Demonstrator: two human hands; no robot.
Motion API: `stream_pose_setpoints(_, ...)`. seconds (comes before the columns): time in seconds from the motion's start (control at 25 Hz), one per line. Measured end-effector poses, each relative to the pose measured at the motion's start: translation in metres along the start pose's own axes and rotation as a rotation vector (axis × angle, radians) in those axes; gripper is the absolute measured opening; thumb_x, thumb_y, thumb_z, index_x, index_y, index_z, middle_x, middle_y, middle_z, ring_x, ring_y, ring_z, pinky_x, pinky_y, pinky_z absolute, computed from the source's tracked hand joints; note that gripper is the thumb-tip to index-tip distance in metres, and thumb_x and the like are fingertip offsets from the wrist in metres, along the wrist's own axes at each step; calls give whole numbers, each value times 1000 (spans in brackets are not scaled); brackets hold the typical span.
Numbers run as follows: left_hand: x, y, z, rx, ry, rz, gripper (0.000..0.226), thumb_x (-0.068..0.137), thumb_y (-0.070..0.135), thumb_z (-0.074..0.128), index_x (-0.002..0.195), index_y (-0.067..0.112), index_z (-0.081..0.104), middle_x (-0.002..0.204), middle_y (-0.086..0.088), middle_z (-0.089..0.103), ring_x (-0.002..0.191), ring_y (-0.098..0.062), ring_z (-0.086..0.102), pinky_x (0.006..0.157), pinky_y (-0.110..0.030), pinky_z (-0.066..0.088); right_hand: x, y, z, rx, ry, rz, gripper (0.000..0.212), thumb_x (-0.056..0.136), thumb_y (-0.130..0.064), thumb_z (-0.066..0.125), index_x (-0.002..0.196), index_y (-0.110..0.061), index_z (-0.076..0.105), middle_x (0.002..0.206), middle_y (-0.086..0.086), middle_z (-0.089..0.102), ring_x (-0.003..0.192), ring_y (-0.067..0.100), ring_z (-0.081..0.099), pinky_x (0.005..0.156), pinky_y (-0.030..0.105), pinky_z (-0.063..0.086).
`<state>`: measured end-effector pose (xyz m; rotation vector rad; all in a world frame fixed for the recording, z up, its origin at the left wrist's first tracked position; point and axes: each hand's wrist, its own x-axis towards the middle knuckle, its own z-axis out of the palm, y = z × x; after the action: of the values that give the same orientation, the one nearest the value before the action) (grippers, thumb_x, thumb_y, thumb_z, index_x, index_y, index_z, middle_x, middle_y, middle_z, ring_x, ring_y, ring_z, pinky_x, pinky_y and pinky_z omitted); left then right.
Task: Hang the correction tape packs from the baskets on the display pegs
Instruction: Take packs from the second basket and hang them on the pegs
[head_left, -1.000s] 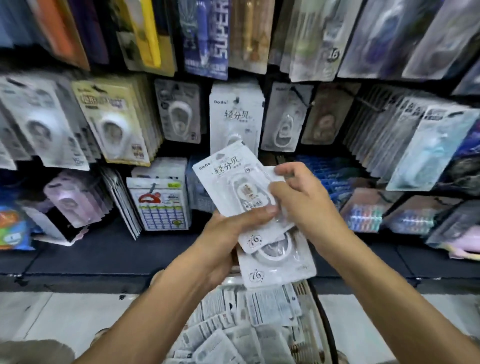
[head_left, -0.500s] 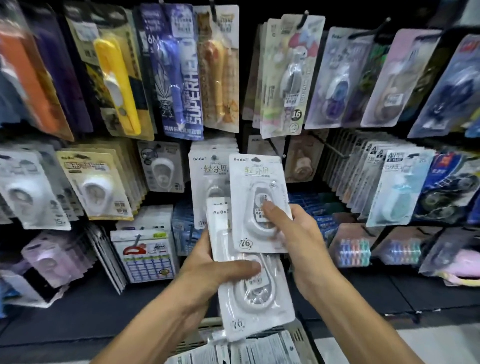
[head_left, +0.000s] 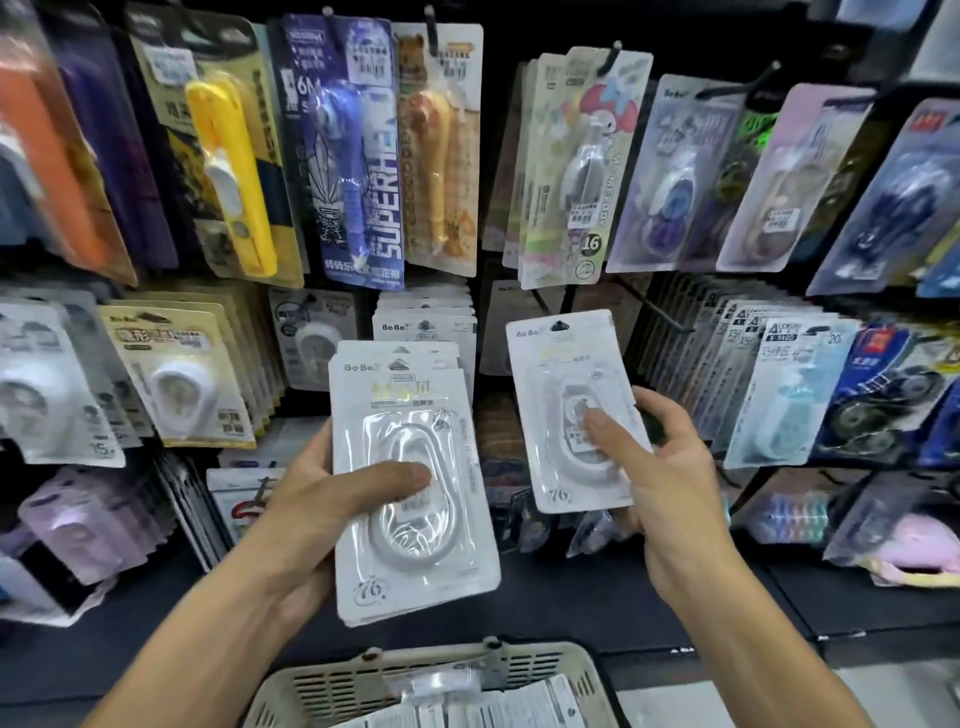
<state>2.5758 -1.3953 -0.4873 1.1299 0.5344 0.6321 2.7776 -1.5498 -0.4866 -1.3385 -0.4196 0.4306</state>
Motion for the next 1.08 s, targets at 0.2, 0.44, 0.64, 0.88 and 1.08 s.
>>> stream_pose_setpoints(0.2, -5, -6, 6, -2, -15, -2, 64, 55, 4, 82, 115, 20, 68, 104, -14, 78, 85, -37, 77, 64, -44, 63, 2, -4, -7, -16, 104, 77, 49, 80, -33, 83, 120, -24, 56, 97, 4, 74, 44, 7, 59, 34, 21, 39)
stream_pose_setpoints(0.44, -7, -14, 18, 11, 11, -8, 69, 53, 2, 88, 116, 18, 66, 103, -13, 79, 87, -36, 77, 63, -39, 62, -35, 18, 26, -242, -321, 24, 48, 72, -53, 84, 112, -39, 62, 113, -9, 71, 93, 9, 71, 80, 32, 59)
stream_pose_setpoints(0.64, -3, -17, 20, -36, -17, -27, 78, 43, 18, 97, 115, 21, 69, 109, -12, 78, 95, -36, 76, 72, -47, 63, -37, 19, 36, -10, -373, 81, 47, 66, -33, 89, 104, -13, 69, 95, 10, 79, 83, 24, 76, 65, 25, 58)
stream_pose_setpoints(0.88, 2, -18, 13, -38, 36, 30, 50, 46, 17, 93, 91, 30, 77, 108, -7, 79, 94, -30, 77, 67, -42, 63, -23, 7, 24, 75, -145, -20, 51, 72, -32, 82, 113, -13, 60, 96, 6, 79, 80, 24, 77, 55, 25, 57)
stream_pose_setpoints(1.08, 3, -15, 9, -18, 83, 97, 45, 47, 23, 88, 89, 34, 77, 107, -3, 79, 93, -27, 77, 79, -44, 58, -14, 6, 8, -30, 121, -208, 32, 79, -38, 83, 93, -42, 55, 87, -1, 78, 75, 19, 75, 68, 49, 59)
